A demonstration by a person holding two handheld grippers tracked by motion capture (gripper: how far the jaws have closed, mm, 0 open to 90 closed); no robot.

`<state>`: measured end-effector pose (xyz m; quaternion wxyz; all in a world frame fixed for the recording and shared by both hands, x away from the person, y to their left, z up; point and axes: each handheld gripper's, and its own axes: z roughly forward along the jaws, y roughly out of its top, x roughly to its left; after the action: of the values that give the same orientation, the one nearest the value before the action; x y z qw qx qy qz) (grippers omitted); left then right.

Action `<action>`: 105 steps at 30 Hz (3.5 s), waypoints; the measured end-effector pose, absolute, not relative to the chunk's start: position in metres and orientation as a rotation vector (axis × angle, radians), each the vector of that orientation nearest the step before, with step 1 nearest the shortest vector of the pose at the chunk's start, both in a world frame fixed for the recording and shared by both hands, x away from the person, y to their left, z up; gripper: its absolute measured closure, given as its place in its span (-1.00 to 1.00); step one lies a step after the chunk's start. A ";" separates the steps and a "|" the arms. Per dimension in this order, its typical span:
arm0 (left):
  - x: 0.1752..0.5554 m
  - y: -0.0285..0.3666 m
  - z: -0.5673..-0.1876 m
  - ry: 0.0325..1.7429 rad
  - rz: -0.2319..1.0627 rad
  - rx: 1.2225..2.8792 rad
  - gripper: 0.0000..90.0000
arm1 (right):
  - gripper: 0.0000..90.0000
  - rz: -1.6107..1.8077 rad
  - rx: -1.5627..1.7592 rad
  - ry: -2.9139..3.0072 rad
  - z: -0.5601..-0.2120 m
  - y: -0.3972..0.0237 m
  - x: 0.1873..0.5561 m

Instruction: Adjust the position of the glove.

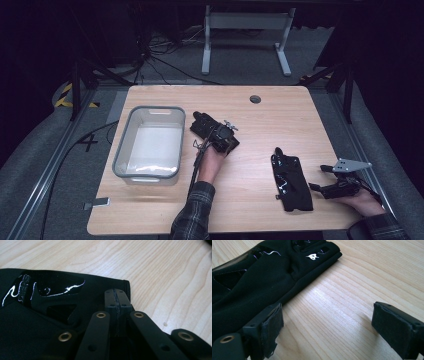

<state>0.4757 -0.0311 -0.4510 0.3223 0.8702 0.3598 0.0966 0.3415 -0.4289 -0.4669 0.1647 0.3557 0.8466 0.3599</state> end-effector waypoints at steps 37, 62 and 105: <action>0.370 -0.034 -0.452 0.684 -0.048 2.379 1.00 | -0.77 1.024 1.011 2.415 -0.467 -0.429 0.342; 0.400 -0.031 -0.439 0.739 0.125 2.310 0.99 | -0.78 1.022 1.009 2.416 -0.467 -0.428 0.343; 0.368 -0.014 -0.439 0.782 0.118 2.272 0.96 | 0.99 1.104 0.801 2.631 -0.448 -0.382 0.352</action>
<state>0.3684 -0.0142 -0.4395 0.3595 0.8812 0.3034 0.0460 0.3523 -0.3822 -0.4481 0.0891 0.2693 0.8842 0.3711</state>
